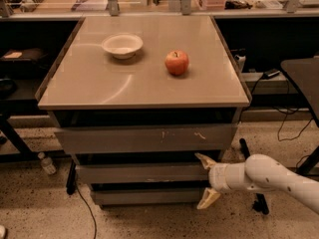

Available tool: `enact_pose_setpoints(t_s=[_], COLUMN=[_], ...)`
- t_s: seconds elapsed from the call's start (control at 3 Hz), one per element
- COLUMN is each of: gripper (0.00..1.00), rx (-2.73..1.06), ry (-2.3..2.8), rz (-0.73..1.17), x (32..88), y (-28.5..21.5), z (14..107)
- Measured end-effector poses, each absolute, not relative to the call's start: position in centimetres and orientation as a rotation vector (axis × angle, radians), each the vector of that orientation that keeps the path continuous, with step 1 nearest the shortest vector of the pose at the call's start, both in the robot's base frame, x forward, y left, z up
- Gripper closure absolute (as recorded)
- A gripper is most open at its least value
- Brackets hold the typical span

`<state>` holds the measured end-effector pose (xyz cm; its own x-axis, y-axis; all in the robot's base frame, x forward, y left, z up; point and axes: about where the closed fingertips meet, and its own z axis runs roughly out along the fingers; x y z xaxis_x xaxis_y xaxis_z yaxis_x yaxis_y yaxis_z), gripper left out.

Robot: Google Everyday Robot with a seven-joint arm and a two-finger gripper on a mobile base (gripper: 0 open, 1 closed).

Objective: Open middle drawer

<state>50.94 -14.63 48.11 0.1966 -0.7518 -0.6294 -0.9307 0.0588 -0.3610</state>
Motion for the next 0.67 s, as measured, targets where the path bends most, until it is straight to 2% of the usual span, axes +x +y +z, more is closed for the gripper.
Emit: enact_pose_setpoints(t_s=[0.33,0.67], gripper=[0.0,0.0], rx=[-1.762,-1.771], ry=[1.47,1.471], rz=[0.225,0.239], x=[52.69,52.9], y=[-13.33,-12.86], z=[47.77,47.18])
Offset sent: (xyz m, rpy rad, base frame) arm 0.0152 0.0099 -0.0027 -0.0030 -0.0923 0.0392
